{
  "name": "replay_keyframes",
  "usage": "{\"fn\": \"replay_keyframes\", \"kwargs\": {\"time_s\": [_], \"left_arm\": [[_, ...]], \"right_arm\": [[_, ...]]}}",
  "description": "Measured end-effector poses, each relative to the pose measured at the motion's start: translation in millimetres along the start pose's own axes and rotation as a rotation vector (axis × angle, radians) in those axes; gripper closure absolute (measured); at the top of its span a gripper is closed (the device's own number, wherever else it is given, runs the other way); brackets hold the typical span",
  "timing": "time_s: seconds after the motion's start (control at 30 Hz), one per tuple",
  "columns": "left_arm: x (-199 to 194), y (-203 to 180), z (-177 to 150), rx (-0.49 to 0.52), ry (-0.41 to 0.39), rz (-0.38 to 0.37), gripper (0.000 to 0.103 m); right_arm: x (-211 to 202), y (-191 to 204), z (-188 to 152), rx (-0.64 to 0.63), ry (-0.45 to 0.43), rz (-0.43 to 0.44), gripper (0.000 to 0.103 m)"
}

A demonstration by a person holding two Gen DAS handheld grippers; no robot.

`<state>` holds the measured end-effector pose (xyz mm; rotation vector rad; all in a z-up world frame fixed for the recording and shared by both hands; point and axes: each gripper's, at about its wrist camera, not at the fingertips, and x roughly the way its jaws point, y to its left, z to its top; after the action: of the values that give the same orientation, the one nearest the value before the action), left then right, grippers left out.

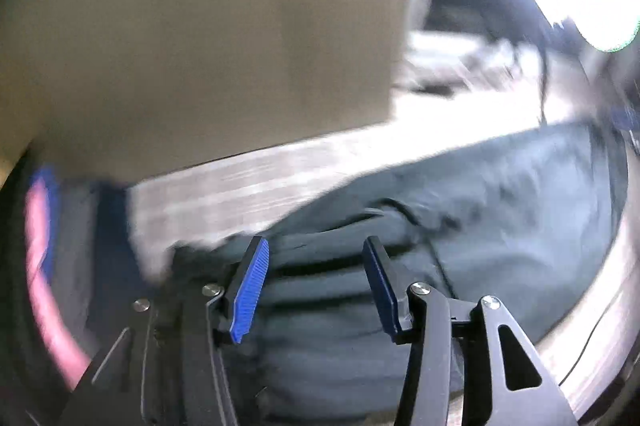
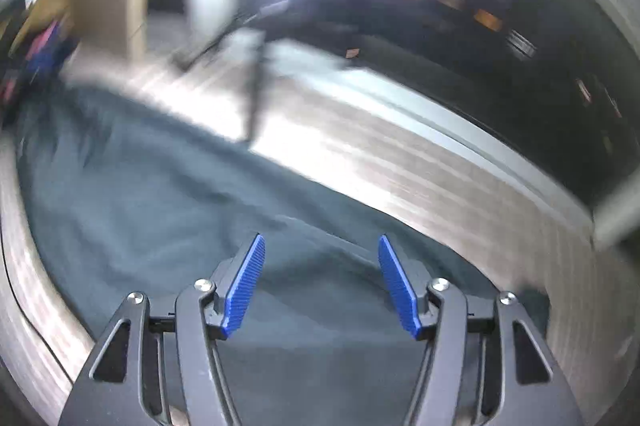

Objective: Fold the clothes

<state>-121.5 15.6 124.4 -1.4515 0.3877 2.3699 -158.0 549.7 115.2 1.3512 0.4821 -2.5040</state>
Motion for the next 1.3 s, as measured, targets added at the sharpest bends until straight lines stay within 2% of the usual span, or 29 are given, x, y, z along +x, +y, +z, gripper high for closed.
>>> {"fn": "replay_keyframes", "kwargs": {"time_s": [0.07,0.13,0.33,0.4,0.43,0.47,0.5,0.53,0.63,0.73,0.87,0.97,1.03,1.13,1.23,1.3], "left_arm": [[16.9,-17.8,7.9,0.083,0.031,-0.024,0.055],[35.6,-30.2,11.6,0.157,0.066,-0.048,0.055],[63.0,-30.4,18.7,0.208,0.124,-0.08,0.055],[66.7,-30.4,19.6,0.216,0.139,-0.091,0.062],[67.7,-31.3,18.3,0.223,0.142,-0.093,0.069],[68.6,-32.2,17.1,0.231,0.146,-0.095,0.086],[68.4,-33.1,15.5,0.236,0.143,-0.095,0.098],[67.5,-33.5,14.3,0.236,0.135,-0.093,0.1],[63.6,-33.3,12.5,0.224,0.108,-0.087,0.102],[50.9,-30.8,18.4,0.202,0.056,-0.069,0.102],[33.5,-19.5,35.7,0.159,-0.026,-0.039,0.102],[48.4,-11.0,49.8,0.101,-0.008,-0.061,0.102],[70.0,-10.9,52.0,0.107,0.051,-0.019,0.098],[86.2,-10.7,49.6,0.096,0.085,0.019,0.094],[69.4,-4.2,51.0,0.077,0.049,0.062,0.082],[46.4,4.8,49.1,0.06,0.017,0.095,0.08]], "right_arm": [[20.8,14.4,10.0,-0.071,0.043,0.048,0.044],[35.3,18.6,15.0,-0.113,0.073,0.058,0.044],[73.7,17.1,29.7,-0.192,0.17,0.099,0.044],[81.4,16.6,28.8,-0.192,0.203,0.129,0.047],[82.5,18.1,27.5,-0.19,0.209,0.143,0.055],[81.7,18.9,26.2,-0.186,0.213,0.15,0.076],[80.0,19.4,24.8,-0.181,0.216,0.153,0.087],[78.4,19.5,23.2,-0.175,0.215,0.149,0.097],[69.4,22.5,18.5,-0.174,0.187,0.116,0.1],[49.5,24.4,21.7,-0.17,0.12,0.077,0.101],[33.8,11.5,41.2,-0.102,0.027,0.006,0.101],[54.4,11.2,50.7,-0.097,0.047,-0.046,0.101],[75.0,16.7,50.1,-0.12,0.094,-0.082,0.101],[96.1,24.1,44.1,-0.151,0.143,-0.14,0.1],[81.2,18.6,41.5,-0.118,0.119,-0.166,0.086],[56.9,10.6,38.5,-0.067,0.084,-0.146,0.082]]}}
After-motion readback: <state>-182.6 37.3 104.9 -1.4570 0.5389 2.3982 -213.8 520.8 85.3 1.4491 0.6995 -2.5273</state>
